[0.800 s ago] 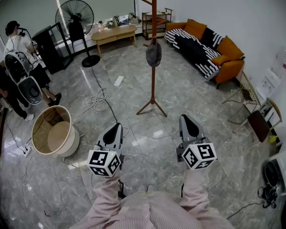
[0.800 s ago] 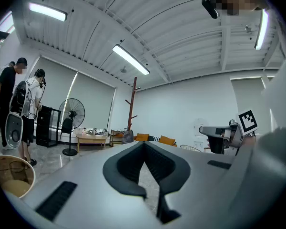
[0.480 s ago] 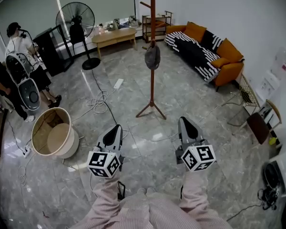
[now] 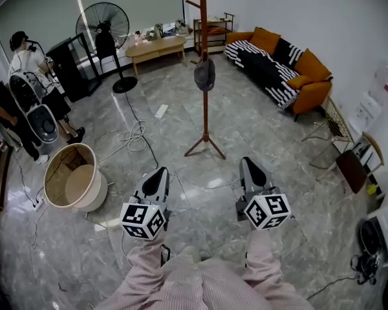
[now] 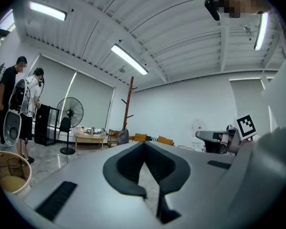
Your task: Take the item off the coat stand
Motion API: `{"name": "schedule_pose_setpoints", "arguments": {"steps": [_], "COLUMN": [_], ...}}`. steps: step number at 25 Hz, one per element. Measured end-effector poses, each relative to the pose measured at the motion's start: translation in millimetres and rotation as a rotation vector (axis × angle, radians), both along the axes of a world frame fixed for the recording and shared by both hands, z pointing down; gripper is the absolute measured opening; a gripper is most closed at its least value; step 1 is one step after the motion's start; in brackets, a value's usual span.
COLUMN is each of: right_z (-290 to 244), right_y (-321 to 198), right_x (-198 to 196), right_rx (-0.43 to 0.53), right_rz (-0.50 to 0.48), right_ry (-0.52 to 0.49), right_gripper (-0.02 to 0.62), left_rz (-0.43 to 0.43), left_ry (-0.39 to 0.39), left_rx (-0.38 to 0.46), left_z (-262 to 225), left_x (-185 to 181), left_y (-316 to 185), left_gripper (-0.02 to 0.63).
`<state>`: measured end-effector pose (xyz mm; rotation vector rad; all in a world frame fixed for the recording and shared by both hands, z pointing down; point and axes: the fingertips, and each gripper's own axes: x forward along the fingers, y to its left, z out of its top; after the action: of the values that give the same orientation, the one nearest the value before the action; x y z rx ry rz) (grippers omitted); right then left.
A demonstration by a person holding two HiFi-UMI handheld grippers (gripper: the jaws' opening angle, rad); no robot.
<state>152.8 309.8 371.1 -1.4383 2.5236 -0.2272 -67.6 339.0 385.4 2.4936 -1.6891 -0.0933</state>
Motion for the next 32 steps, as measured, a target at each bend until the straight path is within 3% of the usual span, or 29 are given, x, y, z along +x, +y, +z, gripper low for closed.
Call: {"name": "schedule_pose_setpoints", "arguments": {"steps": [12,32], "right_z": [12.5,27.6], "right_y": [-50.6,-248.8], "right_x": [2.0,-45.6], "right_rx": [-0.035,-0.078], "right_rz": [0.007,0.024], "right_ry": [-0.003,-0.015], "right_gripper": [0.048,0.141], "left_rz": [-0.002,0.043], "left_ry": [-0.003,0.026], "left_rx": [-0.036,-0.048], "left_z": [11.4,19.2], "left_x": [0.1,-38.9], "left_y": [-44.7,-249.9], "left_gripper": [0.002,0.002]}}
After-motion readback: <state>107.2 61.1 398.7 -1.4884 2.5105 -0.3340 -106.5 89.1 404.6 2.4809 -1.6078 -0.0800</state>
